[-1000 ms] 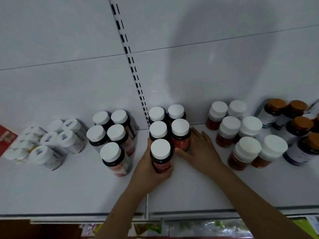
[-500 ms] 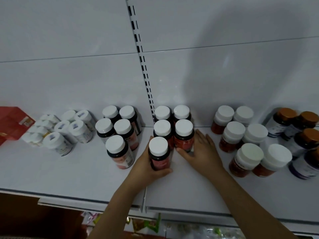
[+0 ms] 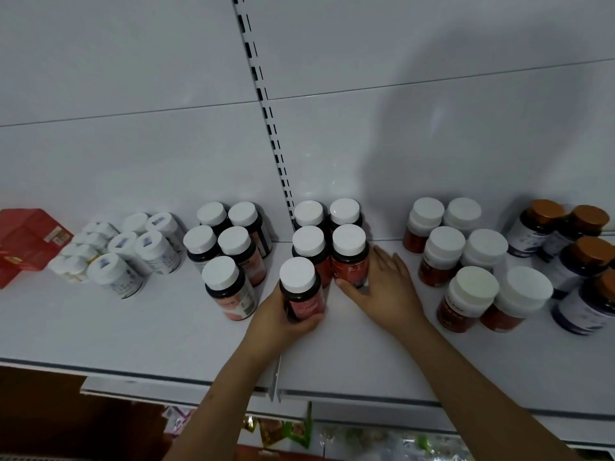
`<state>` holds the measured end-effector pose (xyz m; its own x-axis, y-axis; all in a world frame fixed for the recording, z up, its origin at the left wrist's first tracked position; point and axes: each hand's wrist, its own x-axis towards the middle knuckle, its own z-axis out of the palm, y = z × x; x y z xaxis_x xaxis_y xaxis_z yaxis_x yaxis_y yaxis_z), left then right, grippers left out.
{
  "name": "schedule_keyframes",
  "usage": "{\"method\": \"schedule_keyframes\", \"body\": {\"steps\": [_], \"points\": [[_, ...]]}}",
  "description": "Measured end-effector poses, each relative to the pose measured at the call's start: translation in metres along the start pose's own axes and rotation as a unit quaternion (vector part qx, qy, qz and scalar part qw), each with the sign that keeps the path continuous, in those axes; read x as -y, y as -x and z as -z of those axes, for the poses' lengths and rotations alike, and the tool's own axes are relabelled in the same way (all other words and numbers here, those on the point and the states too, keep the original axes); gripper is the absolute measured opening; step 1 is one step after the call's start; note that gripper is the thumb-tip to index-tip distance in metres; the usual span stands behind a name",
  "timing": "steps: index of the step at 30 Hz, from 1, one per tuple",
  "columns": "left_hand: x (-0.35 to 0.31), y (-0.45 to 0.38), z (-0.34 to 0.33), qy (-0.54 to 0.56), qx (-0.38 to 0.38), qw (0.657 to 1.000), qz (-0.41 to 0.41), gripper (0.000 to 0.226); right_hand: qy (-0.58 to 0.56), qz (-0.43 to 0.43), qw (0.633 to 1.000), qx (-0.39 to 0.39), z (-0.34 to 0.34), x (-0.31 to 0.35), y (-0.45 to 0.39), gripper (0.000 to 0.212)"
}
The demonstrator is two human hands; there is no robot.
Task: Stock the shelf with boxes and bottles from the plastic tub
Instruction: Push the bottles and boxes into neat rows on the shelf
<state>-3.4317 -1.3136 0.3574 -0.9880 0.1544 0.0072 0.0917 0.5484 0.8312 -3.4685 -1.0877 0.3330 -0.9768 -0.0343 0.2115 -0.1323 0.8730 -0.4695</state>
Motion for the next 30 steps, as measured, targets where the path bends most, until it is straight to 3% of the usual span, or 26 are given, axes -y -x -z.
{"method": "schedule_keyframes", "body": {"steps": [5,12,16,19,22,26,30], "points": [[-0.004,0.002,-0.005,-0.009,0.002,1.000,-0.008,0.065,-0.011,-0.005,1.000,0.000,0.003,0.004,0.003,0.098],[0.003,0.020,0.003,0.052,0.033,0.997,-0.045,0.092,-0.001,-0.071,0.997,0.033,0.014,0.017,0.024,0.095],[0.015,0.061,0.009,-0.029,-0.071,0.992,-0.104,0.041,-0.046,-0.117,0.992,-0.032,0.053,0.054,0.075,0.056],[0.006,0.080,0.003,-0.080,-0.016,0.985,-0.149,0.028,-0.053,-0.119,0.986,-0.101,0.092,0.069,0.100,0.031],[-0.014,0.076,-0.016,-0.061,0.049,0.977,-0.197,0.017,-0.074,-0.141,0.968,-0.193,0.126,0.062,0.123,0.020],[-0.049,0.067,-0.053,0.012,0.087,0.967,-0.239,0.028,-0.049,-0.224,0.930,-0.289,0.146,0.033,0.160,0.018],[-0.071,0.055,-0.093,0.021,0.088,0.970,-0.226,0.053,-0.065,-0.317,0.923,-0.210,0.145,-0.008,0.174,0.047]]}}
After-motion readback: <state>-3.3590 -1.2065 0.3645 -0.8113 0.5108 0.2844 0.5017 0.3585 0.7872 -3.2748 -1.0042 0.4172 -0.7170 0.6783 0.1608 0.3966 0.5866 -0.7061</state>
